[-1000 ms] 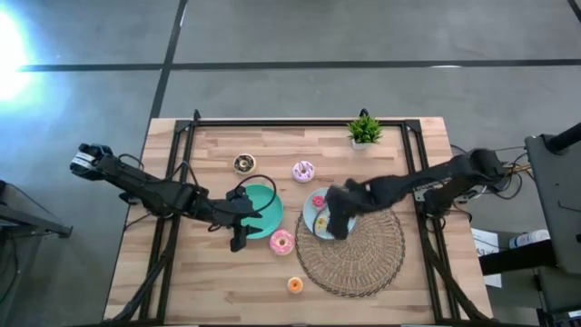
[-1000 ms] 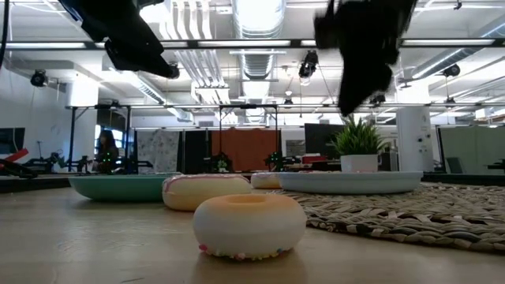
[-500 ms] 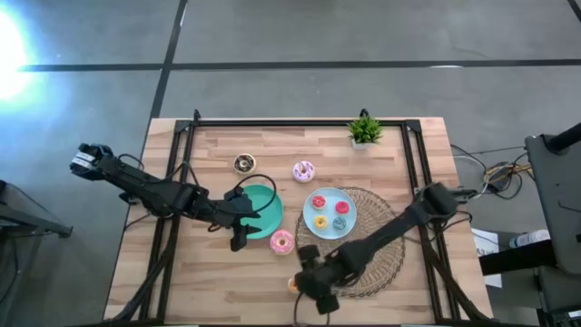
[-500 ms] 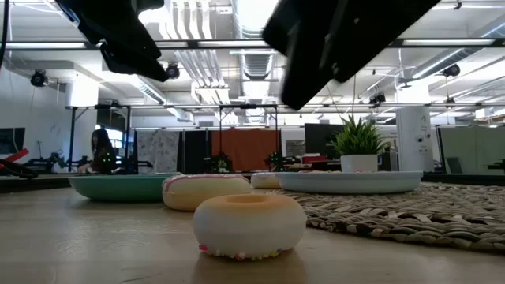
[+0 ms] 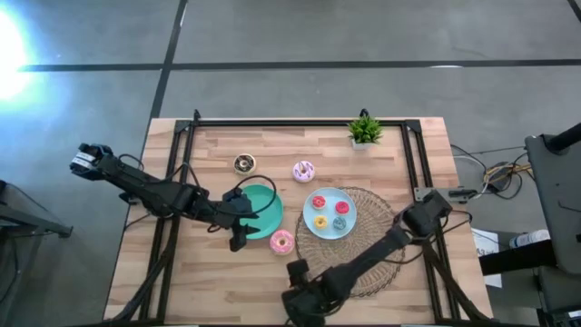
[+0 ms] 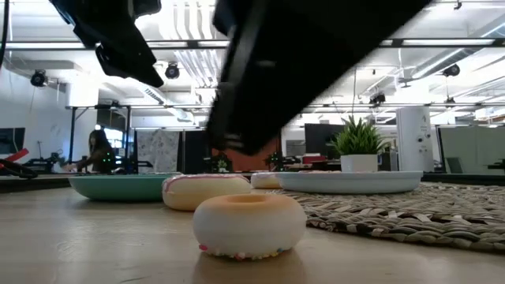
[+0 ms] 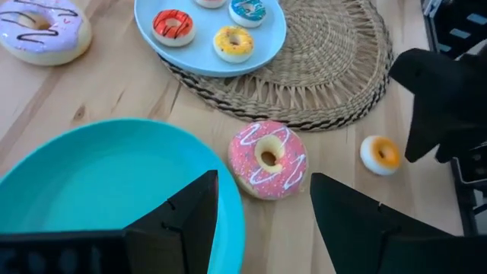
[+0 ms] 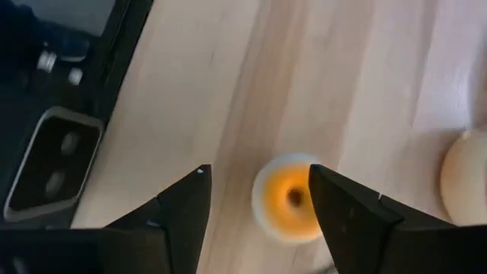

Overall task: Pick & Place donuts
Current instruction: Put the small white donut on the blue plate

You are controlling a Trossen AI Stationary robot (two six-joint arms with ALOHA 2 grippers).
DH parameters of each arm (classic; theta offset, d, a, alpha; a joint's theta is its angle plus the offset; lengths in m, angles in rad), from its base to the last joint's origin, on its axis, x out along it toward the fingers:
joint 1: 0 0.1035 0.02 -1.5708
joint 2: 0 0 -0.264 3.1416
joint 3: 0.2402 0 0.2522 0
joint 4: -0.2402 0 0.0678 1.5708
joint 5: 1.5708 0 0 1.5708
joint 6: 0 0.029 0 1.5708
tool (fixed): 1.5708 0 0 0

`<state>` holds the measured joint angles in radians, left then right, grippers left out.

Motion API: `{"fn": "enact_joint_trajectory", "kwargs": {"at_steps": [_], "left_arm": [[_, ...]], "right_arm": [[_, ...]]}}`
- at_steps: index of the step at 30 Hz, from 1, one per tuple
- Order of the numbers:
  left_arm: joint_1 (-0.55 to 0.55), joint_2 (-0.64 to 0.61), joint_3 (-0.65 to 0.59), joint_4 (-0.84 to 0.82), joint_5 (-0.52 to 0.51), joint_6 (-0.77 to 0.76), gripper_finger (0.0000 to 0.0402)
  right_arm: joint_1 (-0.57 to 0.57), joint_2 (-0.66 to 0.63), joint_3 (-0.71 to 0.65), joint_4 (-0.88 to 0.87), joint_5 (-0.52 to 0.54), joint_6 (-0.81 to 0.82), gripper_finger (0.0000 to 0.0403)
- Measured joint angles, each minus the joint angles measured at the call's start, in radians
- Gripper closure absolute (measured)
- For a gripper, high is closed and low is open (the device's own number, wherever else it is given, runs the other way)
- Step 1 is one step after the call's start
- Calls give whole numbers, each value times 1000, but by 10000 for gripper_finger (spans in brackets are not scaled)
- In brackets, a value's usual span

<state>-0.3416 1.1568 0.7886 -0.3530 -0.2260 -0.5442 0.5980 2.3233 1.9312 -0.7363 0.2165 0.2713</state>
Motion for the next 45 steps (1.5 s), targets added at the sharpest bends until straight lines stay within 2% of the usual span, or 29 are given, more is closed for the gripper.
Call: {"fn": "enact_joint_trajectory", "kwargs": {"at_steps": [6, 15, 23, 27, 34, 41, 45], "left_arm": [[-2, 0, -16, 2, 3, 0, 218], [-3, 0, -47, -2, 4, 3, 218], [-9, 0, -58, 3, 7, -5, 218], [-18, -3, -58, 1, 18, -6, 218], [-61, -22, -47, 3, 28, -6, 218], [-91, -70, -55, -11, 26, -20, 218], [-92, -94, -57, -32, 18, -28, 218]], "right_arm": [[0, 41, 40, -70, -9, 85, 210], [3, 59, 38, -67, -30, 128, 230], [-18, 66, 3, -67, 29, 161, 248], [-28, 66, -13, -68, 52, 196, 281], [-48, 65, -20, -68, 84, 206, 377], [-92, 20, -33, -79, 108, 374, 391], [-96, -96, -92, -84, 171, 540, 392]]}}
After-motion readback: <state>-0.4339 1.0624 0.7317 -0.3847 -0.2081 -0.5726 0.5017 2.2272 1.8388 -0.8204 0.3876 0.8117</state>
